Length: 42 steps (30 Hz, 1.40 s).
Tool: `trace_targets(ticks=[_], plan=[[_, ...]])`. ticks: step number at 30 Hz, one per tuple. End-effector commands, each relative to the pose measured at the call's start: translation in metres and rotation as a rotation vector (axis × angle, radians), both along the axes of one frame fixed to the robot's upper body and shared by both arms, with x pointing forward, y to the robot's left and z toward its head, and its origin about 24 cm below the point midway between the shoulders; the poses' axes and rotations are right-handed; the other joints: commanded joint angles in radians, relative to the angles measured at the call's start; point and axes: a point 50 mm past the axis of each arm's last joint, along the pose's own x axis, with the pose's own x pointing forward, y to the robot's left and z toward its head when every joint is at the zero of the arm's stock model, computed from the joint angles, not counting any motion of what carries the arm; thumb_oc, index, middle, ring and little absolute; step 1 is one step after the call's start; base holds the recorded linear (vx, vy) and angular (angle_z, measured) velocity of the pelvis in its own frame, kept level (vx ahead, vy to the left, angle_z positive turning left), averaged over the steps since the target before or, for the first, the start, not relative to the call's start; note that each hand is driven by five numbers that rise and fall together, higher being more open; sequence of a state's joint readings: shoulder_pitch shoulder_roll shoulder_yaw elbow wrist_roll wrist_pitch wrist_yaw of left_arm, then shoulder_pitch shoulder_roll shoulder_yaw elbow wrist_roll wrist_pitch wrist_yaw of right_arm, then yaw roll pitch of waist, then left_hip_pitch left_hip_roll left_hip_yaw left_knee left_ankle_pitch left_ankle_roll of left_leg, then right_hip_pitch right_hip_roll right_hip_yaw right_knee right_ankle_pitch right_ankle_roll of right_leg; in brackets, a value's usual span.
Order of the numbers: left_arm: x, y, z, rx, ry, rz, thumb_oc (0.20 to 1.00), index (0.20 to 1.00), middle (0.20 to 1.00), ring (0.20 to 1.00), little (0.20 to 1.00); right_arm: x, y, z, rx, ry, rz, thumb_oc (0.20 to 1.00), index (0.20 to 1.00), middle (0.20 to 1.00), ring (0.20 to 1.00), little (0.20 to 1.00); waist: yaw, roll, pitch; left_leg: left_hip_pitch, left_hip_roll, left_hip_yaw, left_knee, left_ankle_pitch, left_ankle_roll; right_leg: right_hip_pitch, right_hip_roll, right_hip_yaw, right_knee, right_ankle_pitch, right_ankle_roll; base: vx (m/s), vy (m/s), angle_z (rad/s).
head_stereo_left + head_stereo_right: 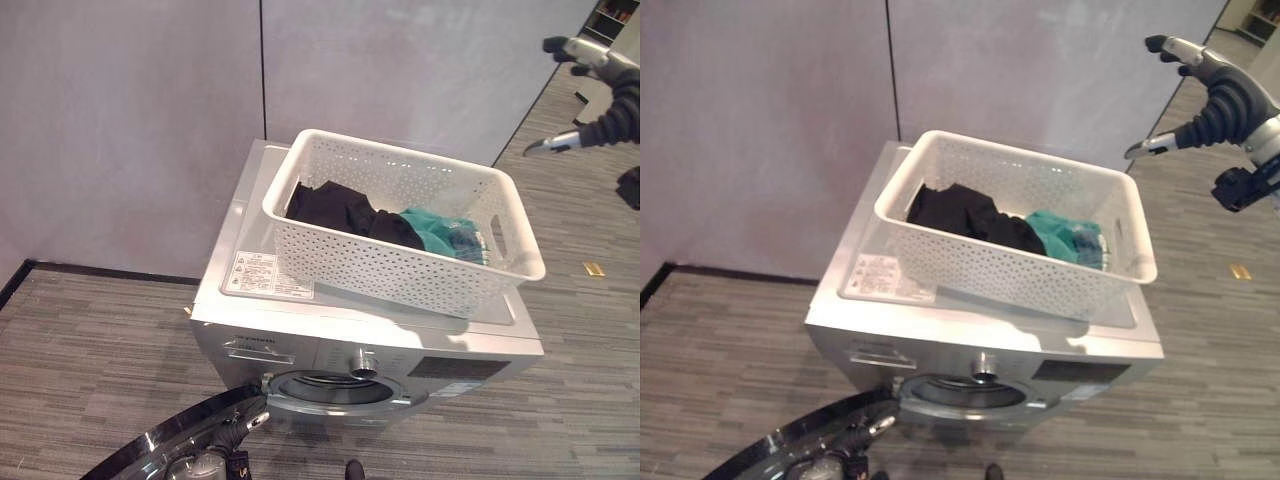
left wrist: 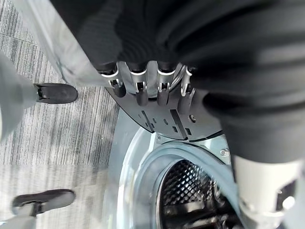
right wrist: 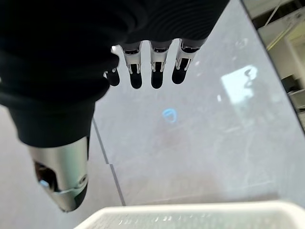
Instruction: Grab the laundry basket,head to the washer,open it,put in the laundry and shut it.
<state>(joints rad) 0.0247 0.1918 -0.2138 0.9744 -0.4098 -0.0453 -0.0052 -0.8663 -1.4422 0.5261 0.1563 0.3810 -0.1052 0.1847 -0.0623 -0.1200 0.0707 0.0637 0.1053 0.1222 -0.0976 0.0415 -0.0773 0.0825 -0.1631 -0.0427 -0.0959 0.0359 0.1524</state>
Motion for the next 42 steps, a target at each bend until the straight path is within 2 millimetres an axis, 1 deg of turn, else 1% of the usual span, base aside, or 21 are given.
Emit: trace_targets(ticks=[1,4,7,8,10,12,13,15,19,20,21,22,24,28,32,33,35,36,40,41,42], plan=[[0.016,-0.003,0.006,-0.037,-0.071,-0.023,1.000,1.000,1.000,1.000,1.000,-0.003,-0.003,0.011,-0.045,0.049,0.005,1.000,1.000,1.000,1.000,1.000,0.045,-0.024,-0.039,0.045,0.067,0.018,0.043,-0.086,-0.024,-0.081,-0.025,-0.039,0.045,0.037,0.027,0.01,-0.001,0.10],[0.011,-0.005,0.003,-0.056,-0.053,-0.032,1.000,1.000,1.000,1.000,1.000,-0.004,-0.004,0.009,-0.102,0.095,0.001,1.000,1.000,1.000,1.000,1.000,0.045,-0.028,-0.039,0.042,0.069,0.013,0.036,-0.081,-0.027,-0.084,-0.024,-0.047,0.045,0.038,0.030,0.00,0.002,0.17],[0.007,-0.005,0.001,-0.065,-0.036,-0.040,1.000,1.000,1.000,1.000,1.000,0.000,-0.005,0.006,-0.120,0.125,-0.004,1.000,1.000,1.000,1.000,1.000,0.050,-0.032,-0.037,0.039,0.070,0.011,0.028,-0.077,-0.028,-0.089,-0.023,-0.052,0.044,0.040,0.031,-0.01,-0.002,0.06],[0.006,-0.004,0.000,-0.067,-0.029,-0.046,1.000,1.000,1.000,1.000,1.000,0.006,-0.007,-0.004,-0.159,0.175,-0.024,1.000,1.000,1.000,1.000,1.000,0.059,-0.039,-0.034,0.037,0.072,0.009,0.026,-0.075,-0.030,-0.089,-0.023,-0.058,0.041,0.041,0.031,0.00,0.000,0.00],[0.005,-0.006,0.000,-0.072,-0.028,-0.047,1.000,1.000,1.000,1.000,1.000,0.009,-0.008,-0.006,-0.178,0.195,-0.038,1.000,1.000,1.000,1.000,1.000,0.061,-0.037,-0.034,0.035,0.073,0.008,0.025,-0.075,-0.031,-0.089,-0.024,-0.063,0.041,0.041,0.031,0.00,0.000,0.02],[0.006,-0.007,0.000,-0.082,-0.027,-0.047,1.000,1.000,1.000,1.000,1.000,0.016,-0.013,-0.011,-0.200,0.210,-0.080,1.000,1.000,1.000,1.000,1.000,0.068,-0.037,-0.030,0.029,0.074,0.003,0.023,-0.072,-0.032,-0.091,-0.024,-0.070,0.038,0.042,0.032,-0.01,-0.003,0.04],[0.006,-0.009,-0.001,-0.085,-0.023,-0.051,1.000,1.000,1.000,1.000,1.000,0.021,-0.015,-0.016,-0.210,0.229,-0.098,1.000,1.000,1.000,1.000,1.000,0.073,-0.035,-0.022,0.022,0.075,-0.002,0.022,-0.067,-0.036,-0.093,-0.024,-0.077,0.035,0.042,0.031,-0.02,-0.008,0.06],[0.007,-0.010,-0.001,-0.087,-0.021,-0.051,1.000,1.000,1.000,1.000,1.000,0.024,-0.016,-0.018,-0.206,0.235,-0.109,1.000,1.000,1.000,1.000,1.000,0.077,-0.033,-0.014,0.013,0.074,-0.007,0.022,-0.063,-0.037,-0.096,-0.023,-0.083,0.032,0.042,0.031,-0.02,-0.008,0.08],[0.008,-0.013,-0.001,-0.088,-0.019,-0.069,1.000,1.000,1.000,1.000,1.000,0.034,-0.021,-0.032,-0.198,0.276,-0.148,1.000,1.000,1.000,1.000,1.000,0.089,-0.024,0.013,-0.017,0.075,-0.022,0.021,-0.051,-0.043,-0.110,-0.024,-0.098,0.027,0.043,0.028,-0.03,-0.011,0.09],[0.008,-0.013,-0.001,-0.088,-0.019,-0.069,1.000,1.000,1.000,1.000,1.000,0.034,-0.020,-0.032,-0.198,0.276,-0.148,1.000,1.000,1.000,1.000,1.000,0.089,-0.024,0.013,-0.017,0.075,-0.022,0.021,-0.051,-0.043,-0.111,-0.024,-0.098,0.027,0.043,0.028,-0.03,-0.008,0.11],[0.009,-0.013,-0.001,-0.088,-0.020,-0.071,1.000,1.000,1.000,1.000,1.000,0.036,-0.019,-0.035,-0.199,0.285,-0.144,1.000,1.000,1.000,1.000,1.000,0.090,-0.022,0.018,-0.022,0.077,-0.024,0.020,-0.049,-0.044,-0.113,-0.023,-0.102,0.027,0.042,0.027,-0.01,-0.013,0.10],[0.009,-0.015,-0.001,-0.089,-0.018,-0.074,1.000,1.000,1.000,1.000,1.000,0.040,-0.015,-0.043,-0.192,0.305,-0.135,1.000,1.000,1.000,1.000,1.000,0.095,-0.019,0.028,-0.031,0.079,-0.030,0.022,-0.045,-0.046,-0.117,-0.022,-0.106,0.027,0.040,0.025,-0.02,-0.019,0.10],[0.012,-0.016,-0.001,-0.089,-0.021,-0.074,1.000,1.000,1.000,1.000,1.000,0.046,-0.008,-0.049,-0.183,0.320,-0.118,1.000,1.000,1.000,1.000,1.000,0.101,-0.017,0.041,-0.042,0.083,-0.037,0.022,-0.039,-0.049,-0.122,-0.022,-0.117,0.029,0.040,0.022,-0.01,-0.022,0.10],[0.016,-0.019,0.001,-0.092,-0.035,-0.086,1.000,1.000,1.000,1.000,1.000,0.049,-0.001,-0.058,-0.195,0.358,-0.094,1.000,1.000,1.000,1.000,1.000,0.109,-0.018,0.057,-0.057,0.088,-0.047,0.025,-0.033,-0.053,-0.125,-0.019,-0.132,0.032,0.037,0.019,-0.01,-0.024,0.18],[0.020,-0.019,0.003,-0.088,-0.048,-0.096,1.000,1.000,1.000,1.000,1.000,0.055,0.005,-0.065,-0.251,0.399,-0.094,1.000,1.000,1.000,1.000,1.000,0.118,-0.020,0.074,-0.066,0.097,-0.055,0.025,-0.028,-0.057,-0.133,-0.014,-0.144,0.039,0.031,0.016,0.00,-0.020,0.05],[0.023,-0.018,0.005,-0.083,-0.057,-0.104,1.000,1.000,1.000,1.000,1.000,0.058,0.006,-0.069,-0.312,0.422,-0.111,1.000,1.000,1.000,1.000,1.000,0.126,-0.025,0.087,-0.076,0.105,-0.062,0.026,-0.024,-0.059,-0.137,-0.009,-0.151,0.042,0.027,0.012,0.00,-0.030,0.12],[0.026,-0.019,0.005,-0.083,-0.062,-0.106,1.000,1.000,1.000,1.000,1.000,0.059,0.005,-0.069,-0.334,0.427,-0.125,1.000,1.000,1.000,1.000,1.000,0.128,-0.027,0.092,-0.081,0.106,-0.064,0.026,-0.021,-0.060,-0.139,-0.007,-0.152,0.041,0.027,0.011,-0.02,-0.036,0.10],[0.031,-0.017,0.008,-0.076,-0.073,-0.103,1.000,1.000,1.000,1.000,1.000,0.061,0.008,-0.070,-0.412,0.431,-0.132,1.000,1.000,1.000,1.000,1.000,0.135,-0.035,0.104,-0.093,0.111,-0.068,0.026,-0.015,-0.064,-0.148,-0.001,-0.158,0.040,0.027,0.008,-0.02,-0.038,0.07],[0.035,-0.017,0.010,-0.075,-0.084,-0.102,1.000,1.000,1.000,1.000,1.000,0.060,0.012,-0.074,-0.454,0.453,-0.117,1.000,1.000,1.000,1.000,1.000,0.137,-0.040,0.115,-0.102,0.116,-0.073,0.026,-0.012,-0.066,-0.151,0.003,-0.163,0.040,0.026,0.006,-0.01,-0.009,0.01],[0.035,-0.017,0.010,-0.079,-0.086,-0.102,1.000,1.000,1.000,1.000,1.000,0.059,0.011,-0.077,-0.452,0.465,-0.117,0.504,0.504,0.504,0.504,0.504,0.137,-0.040,0.117,-0.103,0.117,-0.074,0.025,-0.011,-0.066,-0.151,0.004,-0.165,0.040,0.025,0.006,0.00,0.000,0.00],[0.035,-0.017,0.010,-0.079,-0.086,-0.102,1.000,1.000,1.000,1.000,1.000,0.059,0.011,-0.077,-0.452,0.465,-0.117,0.504,0.504,0.504,0.504,0.504,0.137,-0.040,0.117,-0.103,0.117,-0.074,0.025,-0.011,-0.066,-0.151,0.004,-0.165,0.040,0.025,0.006,0.00,0.000,0.00]])
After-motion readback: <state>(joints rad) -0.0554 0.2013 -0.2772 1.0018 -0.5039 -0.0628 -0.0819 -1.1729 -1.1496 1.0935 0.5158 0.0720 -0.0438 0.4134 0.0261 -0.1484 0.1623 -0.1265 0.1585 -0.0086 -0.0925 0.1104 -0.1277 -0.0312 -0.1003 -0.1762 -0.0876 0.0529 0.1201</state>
